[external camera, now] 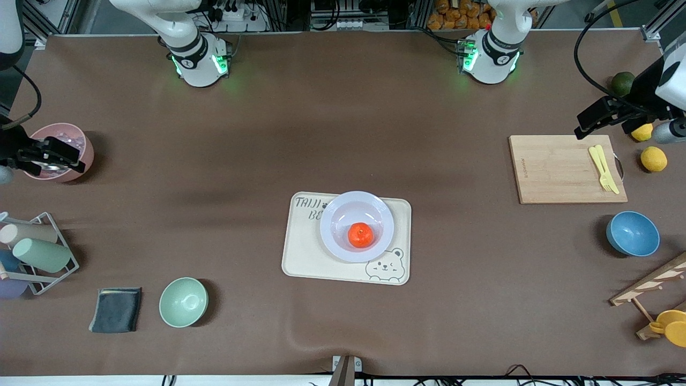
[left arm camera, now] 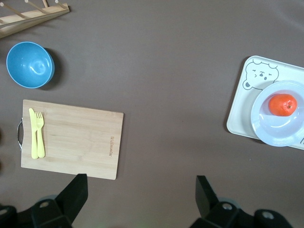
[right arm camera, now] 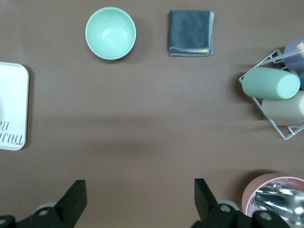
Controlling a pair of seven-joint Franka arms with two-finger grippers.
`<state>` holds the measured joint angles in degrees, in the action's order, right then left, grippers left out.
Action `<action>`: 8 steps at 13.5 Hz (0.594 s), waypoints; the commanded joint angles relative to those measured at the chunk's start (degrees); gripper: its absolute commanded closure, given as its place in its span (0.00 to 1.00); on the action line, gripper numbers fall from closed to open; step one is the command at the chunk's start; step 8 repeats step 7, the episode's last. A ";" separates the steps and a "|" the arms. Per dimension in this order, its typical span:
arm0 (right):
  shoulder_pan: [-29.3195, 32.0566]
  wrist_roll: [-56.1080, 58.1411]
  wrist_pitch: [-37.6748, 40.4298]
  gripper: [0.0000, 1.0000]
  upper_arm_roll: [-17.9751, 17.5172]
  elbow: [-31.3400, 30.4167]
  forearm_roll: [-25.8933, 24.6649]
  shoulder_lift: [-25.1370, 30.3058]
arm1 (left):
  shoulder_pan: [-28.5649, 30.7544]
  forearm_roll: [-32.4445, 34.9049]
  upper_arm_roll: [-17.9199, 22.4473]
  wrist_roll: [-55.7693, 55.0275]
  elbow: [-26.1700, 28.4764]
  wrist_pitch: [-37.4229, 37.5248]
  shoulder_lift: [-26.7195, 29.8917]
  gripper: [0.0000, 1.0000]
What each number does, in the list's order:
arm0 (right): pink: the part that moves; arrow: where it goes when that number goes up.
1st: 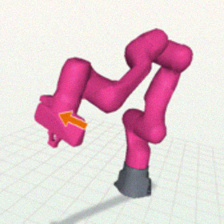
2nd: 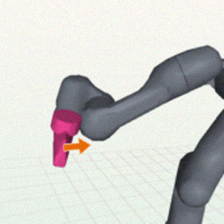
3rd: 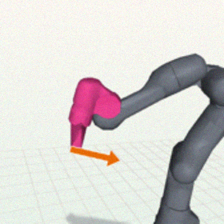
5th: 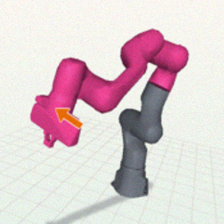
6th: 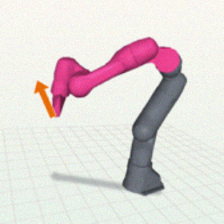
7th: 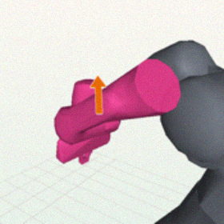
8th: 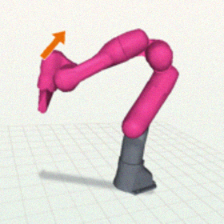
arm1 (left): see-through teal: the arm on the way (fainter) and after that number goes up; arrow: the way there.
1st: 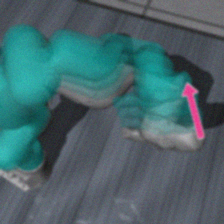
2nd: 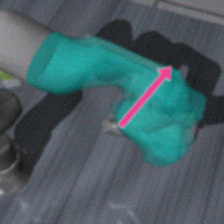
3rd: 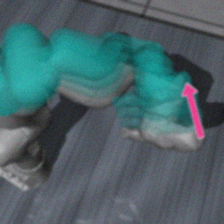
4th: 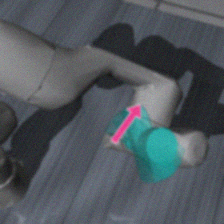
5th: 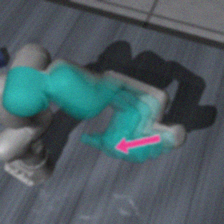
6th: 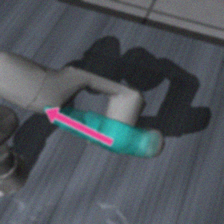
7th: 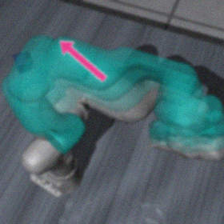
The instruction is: Place orange and plate with both arms
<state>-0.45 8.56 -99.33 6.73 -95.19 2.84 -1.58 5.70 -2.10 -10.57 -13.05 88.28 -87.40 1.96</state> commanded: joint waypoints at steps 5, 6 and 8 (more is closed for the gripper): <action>0.97 -0.74 0.10 0.00 0.04 1.58 -1.17 0.79 | 0.71 -0.36 0.37 1.36 -2.06 1.71 0.15 0.00; 0.89 -0.74 0.10 0.00 0.04 1.58 -1.09 0.79 | 0.71 0.08 0.37 1.36 -2.06 1.79 0.06 0.00; 0.71 -0.74 0.02 0.00 0.04 1.58 -1.09 0.79 | 0.63 0.52 0.28 1.36 -2.06 1.79 0.06 0.00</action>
